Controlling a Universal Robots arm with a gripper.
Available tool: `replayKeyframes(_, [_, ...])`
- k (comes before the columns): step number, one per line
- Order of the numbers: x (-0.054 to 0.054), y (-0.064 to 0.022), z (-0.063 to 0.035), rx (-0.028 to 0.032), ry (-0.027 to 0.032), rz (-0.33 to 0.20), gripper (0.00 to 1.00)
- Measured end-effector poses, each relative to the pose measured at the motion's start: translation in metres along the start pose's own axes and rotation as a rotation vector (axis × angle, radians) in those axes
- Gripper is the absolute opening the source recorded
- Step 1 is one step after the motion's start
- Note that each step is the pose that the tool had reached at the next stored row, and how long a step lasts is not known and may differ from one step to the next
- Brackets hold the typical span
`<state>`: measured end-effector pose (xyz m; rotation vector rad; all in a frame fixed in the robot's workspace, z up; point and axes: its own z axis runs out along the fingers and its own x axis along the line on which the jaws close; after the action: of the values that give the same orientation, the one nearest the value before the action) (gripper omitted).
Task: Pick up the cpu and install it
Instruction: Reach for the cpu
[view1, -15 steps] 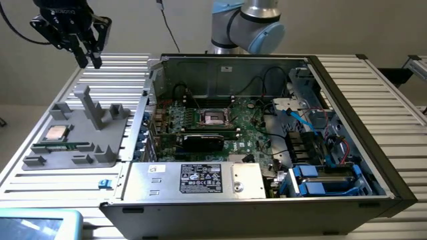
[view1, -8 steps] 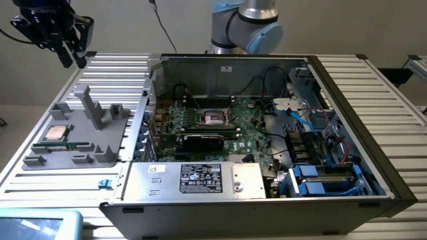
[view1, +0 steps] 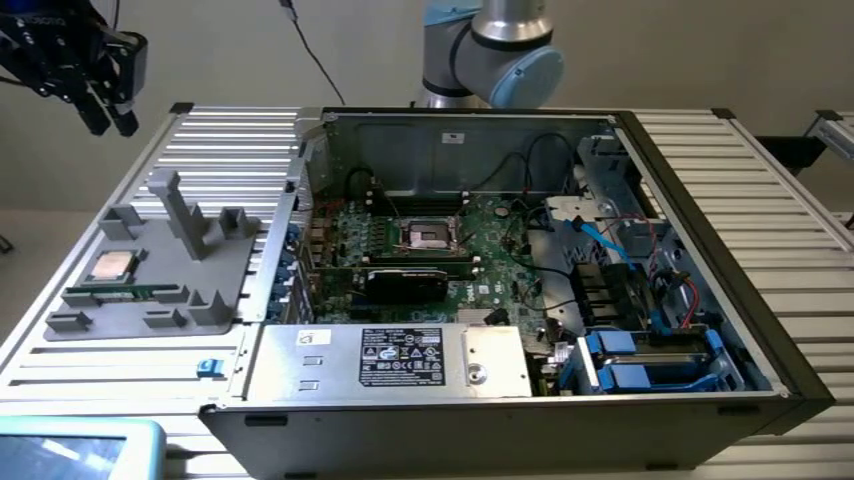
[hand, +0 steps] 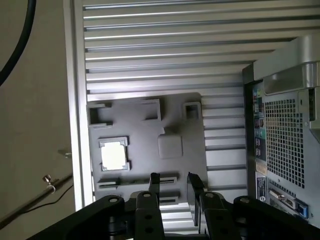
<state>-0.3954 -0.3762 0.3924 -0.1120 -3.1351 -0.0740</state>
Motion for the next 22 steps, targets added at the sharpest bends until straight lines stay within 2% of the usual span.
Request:
replayKeyframes(10, [0.046,-0.002,0.0003,0.0,0.0001,0.0,0.35])
replayKeyframes(12, [0.055,-0.0025,0.0002,0.0,0.0003,0.0,0.42])
replayKeyframes(13, [0.059,-0.0028,0.0003,0.0,0.0002,0.0,0.42])
replayKeyframes(14, [0.064,-0.003,0.0003,0.0,0.0003,0.0,0.49])
replayKeyframes(15, [0.068,-0.0032,0.0003,0.0,0.0003,0.0,0.49])
replayKeyframes(16, [0.073,-0.0035,0.0004,0.0,0.0003,0.0,0.55])
replayKeyframes(22, [0.098,-0.0051,0.0012,0.0,0.0007,-0.005,0.55])
